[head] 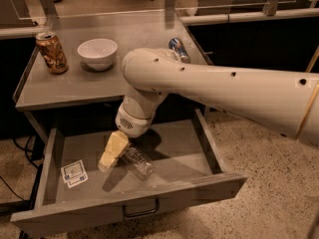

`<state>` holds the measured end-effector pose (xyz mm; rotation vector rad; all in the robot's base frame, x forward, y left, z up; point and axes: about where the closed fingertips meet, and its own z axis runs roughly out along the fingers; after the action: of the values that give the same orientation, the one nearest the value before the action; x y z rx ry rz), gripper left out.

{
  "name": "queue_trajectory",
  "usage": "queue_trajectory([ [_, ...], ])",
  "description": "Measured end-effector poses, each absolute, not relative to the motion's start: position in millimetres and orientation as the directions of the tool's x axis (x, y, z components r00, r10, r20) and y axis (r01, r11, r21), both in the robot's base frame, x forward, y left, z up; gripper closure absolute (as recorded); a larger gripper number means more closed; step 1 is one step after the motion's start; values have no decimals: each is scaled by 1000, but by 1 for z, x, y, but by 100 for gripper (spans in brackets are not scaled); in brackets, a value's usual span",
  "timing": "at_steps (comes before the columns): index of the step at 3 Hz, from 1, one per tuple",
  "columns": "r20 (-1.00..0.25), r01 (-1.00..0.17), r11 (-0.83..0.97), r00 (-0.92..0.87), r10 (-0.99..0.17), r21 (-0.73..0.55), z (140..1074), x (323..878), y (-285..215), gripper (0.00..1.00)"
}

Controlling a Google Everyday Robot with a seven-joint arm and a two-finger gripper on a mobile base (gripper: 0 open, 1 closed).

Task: Pick water bottle from top drawer and place on counter

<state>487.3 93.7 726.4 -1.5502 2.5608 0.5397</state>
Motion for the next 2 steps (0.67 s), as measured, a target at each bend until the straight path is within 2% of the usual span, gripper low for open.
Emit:
queue_trajectory([
  [2, -281, -867, 411, -484, -829, 281, 719, 500, 100, 0],
])
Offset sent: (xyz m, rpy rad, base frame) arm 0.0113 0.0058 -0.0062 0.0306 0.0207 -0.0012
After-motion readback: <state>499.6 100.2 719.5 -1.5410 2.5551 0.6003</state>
